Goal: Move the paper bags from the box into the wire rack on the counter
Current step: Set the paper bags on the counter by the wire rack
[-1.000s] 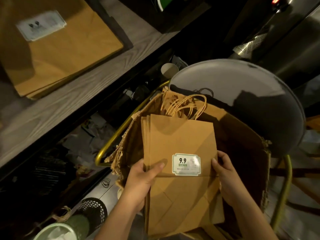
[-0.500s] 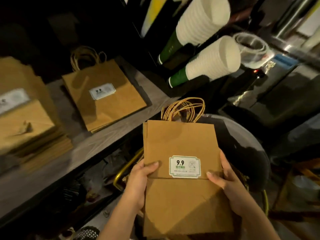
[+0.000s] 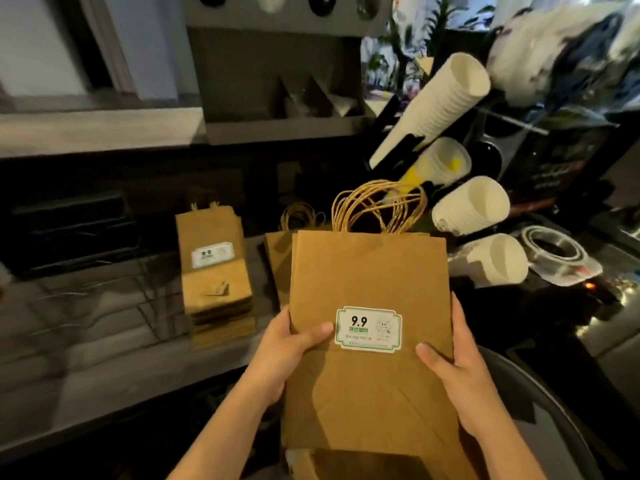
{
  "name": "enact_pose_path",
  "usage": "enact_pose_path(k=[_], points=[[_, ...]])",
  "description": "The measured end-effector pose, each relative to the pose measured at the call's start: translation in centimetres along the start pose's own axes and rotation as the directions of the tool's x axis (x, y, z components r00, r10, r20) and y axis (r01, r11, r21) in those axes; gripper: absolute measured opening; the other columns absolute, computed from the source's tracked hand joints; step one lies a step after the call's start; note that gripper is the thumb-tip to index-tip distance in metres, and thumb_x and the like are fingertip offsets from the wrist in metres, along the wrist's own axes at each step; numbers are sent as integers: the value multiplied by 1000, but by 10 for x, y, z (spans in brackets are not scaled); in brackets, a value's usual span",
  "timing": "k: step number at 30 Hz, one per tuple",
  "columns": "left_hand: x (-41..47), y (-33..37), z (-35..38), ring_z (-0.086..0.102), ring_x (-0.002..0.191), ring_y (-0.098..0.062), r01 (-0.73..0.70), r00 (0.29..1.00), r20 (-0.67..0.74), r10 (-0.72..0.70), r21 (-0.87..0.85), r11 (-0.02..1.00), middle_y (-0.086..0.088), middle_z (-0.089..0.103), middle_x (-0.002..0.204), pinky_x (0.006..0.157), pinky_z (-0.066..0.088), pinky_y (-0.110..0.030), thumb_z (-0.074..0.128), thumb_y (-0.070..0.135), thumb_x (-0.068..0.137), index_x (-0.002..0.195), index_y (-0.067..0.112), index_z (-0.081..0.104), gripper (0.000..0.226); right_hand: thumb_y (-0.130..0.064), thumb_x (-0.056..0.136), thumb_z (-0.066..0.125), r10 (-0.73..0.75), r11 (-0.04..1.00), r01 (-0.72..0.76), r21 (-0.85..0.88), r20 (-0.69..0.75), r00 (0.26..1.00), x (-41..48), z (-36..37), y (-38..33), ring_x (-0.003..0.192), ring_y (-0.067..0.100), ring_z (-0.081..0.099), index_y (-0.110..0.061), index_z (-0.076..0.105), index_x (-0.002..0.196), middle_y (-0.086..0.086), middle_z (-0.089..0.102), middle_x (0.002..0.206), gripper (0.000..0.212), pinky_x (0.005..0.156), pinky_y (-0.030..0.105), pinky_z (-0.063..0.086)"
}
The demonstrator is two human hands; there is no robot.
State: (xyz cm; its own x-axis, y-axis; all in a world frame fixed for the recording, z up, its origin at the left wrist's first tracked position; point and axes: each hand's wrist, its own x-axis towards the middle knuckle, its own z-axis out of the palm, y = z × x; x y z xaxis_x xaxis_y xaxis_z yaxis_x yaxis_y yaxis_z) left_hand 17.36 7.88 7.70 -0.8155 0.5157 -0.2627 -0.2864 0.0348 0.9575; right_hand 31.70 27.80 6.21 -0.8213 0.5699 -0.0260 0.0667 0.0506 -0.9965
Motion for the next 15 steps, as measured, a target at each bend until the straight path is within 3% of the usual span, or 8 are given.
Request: enact_pose_path(k=[2,5,7,10,13,15], points=[[9,10,-9,66,96,-16,-34,998,-58,38,57,998,2,70,108,86,54,-38,74,23,81,115,23,56,38,-20,82,70,-77,994,74,-77,-28,997,16,13,-10,122,10,54,-43,34,143,-15,57,132,75,105,48,43],[28,27,-24,59,91,-2,-120,977,-160,140,129,984,7,65,108,72,49,-20,70,25,85,112,26,53,32,-11,87,67,-188,974,175,-141,-85,979,47,42,-25,114,5,56,-34,43,132,-17,60,121,56,104,41,44],[42,37,-30,57,88,0,-166,960,-214,181,86,982,9,64,105,68,46,-17,69,23,86,114,25,52,32,-12,88,66,-240,958,217,-190,-107,965,72,60,-31,112,8,55,-27,42,135,-20,57,116,55,99,34,44],[70,51,-37,53,84,-1,-181,954,-246,172,-13,983,16,58,95,68,43,-19,65,18,88,115,27,48,33,-14,90,65,-290,932,244,-268,-150,945,112,83,-34,115,5,45,-13,43,138,-32,44,112,53,92,18,34],[105,57,-44,55,101,-13,-172,959,-241,150,-74,982,10,60,108,83,44,-31,64,17,89,123,27,47,39,-14,91,63,-290,933,239,-271,-167,942,148,99,-31,115,4,41,-15,40,138,-17,46,121,52,92,19,32],[136,50,-48,55,108,-15,-189,953,-251,170,-54,980,9,59,116,87,47,-34,67,18,87,128,28,43,49,-15,93,61,-243,942,194,-274,-161,956,176,108,-19,114,2,42,-26,37,133,-18,45,120,47,90,15,32]])
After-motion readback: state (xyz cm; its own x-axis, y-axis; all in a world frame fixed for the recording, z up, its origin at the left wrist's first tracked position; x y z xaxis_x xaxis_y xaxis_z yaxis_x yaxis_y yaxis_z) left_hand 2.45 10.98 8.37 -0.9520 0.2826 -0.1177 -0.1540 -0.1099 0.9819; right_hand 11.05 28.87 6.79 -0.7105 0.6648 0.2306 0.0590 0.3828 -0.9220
